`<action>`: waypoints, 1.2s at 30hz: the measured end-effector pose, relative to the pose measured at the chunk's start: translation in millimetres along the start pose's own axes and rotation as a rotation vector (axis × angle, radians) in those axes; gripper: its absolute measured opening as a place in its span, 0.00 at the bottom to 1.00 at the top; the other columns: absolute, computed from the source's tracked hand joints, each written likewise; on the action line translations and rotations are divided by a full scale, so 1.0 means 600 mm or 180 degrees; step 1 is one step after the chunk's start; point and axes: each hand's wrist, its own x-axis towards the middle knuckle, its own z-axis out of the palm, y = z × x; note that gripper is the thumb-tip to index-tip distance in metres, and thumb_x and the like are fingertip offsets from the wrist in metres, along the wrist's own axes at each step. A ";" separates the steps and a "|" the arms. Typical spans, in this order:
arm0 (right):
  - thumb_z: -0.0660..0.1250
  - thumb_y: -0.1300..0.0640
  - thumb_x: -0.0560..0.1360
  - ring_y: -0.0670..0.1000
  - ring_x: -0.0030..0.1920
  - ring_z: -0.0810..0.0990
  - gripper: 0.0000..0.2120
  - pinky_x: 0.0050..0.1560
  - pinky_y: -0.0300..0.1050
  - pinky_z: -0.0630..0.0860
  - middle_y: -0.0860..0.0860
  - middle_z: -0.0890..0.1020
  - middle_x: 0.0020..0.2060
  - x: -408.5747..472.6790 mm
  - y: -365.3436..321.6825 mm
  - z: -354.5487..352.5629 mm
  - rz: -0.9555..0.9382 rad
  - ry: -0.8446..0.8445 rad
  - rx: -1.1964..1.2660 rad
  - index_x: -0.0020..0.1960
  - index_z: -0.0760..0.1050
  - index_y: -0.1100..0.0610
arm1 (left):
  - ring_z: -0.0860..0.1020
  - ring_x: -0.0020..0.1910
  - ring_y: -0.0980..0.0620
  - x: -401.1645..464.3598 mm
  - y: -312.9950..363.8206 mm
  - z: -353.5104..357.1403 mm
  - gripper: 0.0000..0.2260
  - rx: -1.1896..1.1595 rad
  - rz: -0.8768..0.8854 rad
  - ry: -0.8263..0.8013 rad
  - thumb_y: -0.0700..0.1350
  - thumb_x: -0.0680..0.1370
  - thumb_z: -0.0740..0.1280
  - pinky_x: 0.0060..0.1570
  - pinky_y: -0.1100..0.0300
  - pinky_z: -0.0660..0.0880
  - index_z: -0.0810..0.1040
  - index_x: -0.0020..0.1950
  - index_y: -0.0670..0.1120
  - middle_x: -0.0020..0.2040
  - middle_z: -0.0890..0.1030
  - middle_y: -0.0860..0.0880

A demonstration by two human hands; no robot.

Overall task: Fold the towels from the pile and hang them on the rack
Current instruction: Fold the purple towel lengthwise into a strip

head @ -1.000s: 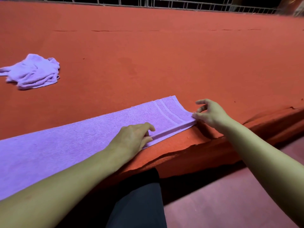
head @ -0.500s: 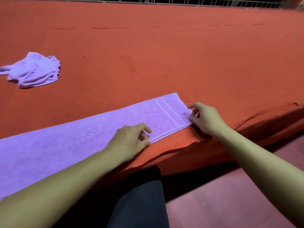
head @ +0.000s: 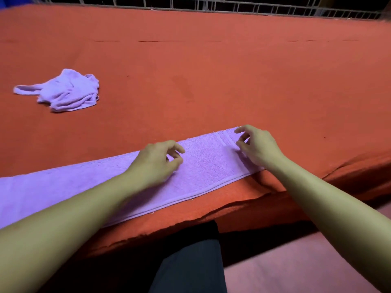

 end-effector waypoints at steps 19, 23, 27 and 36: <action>0.70 0.59 0.75 0.51 0.46 0.73 0.25 0.57 0.45 0.68 0.45 0.82 0.47 0.178 0.083 0.003 -0.0652 -0.0587 -0.0602 0.70 0.69 0.52 | 0.77 0.47 0.54 0.120 -0.088 -0.013 0.14 0.0555 -0.0353 -0.0520 0.56 0.74 0.73 0.50 0.55 0.73 0.75 0.56 0.59 0.46 0.79 0.58; 0.69 0.66 0.72 0.50 0.41 0.74 0.31 0.46 0.42 0.68 0.45 0.80 0.44 0.161 0.079 -0.020 -0.0408 -0.0427 0.0020 0.72 0.67 0.52 | 0.77 0.35 0.60 0.111 -0.086 -0.027 0.15 -0.0343 -0.0458 -0.0331 0.44 0.72 0.76 0.44 0.60 0.71 0.76 0.54 0.54 0.40 0.82 0.54; 0.65 0.68 0.70 0.45 0.38 0.73 0.32 0.43 0.39 0.68 0.46 0.81 0.46 0.133 0.072 -0.047 -0.0278 -0.0391 0.0277 0.72 0.67 0.51 | 0.77 0.32 0.57 0.081 -0.057 -0.046 0.15 -0.0742 -0.0499 -0.0029 0.44 0.71 0.78 0.40 0.58 0.75 0.77 0.53 0.55 0.38 0.84 0.55; 0.68 0.69 0.71 0.43 0.39 0.71 0.30 0.45 0.33 0.69 0.42 0.82 0.42 0.005 0.101 -0.084 -0.0492 -0.0244 0.0395 0.70 0.69 0.50 | 0.76 0.31 0.59 -0.033 0.010 -0.034 0.13 -0.0350 -0.0083 -0.0152 0.46 0.72 0.76 0.37 0.69 0.71 0.77 0.51 0.57 0.38 0.84 0.62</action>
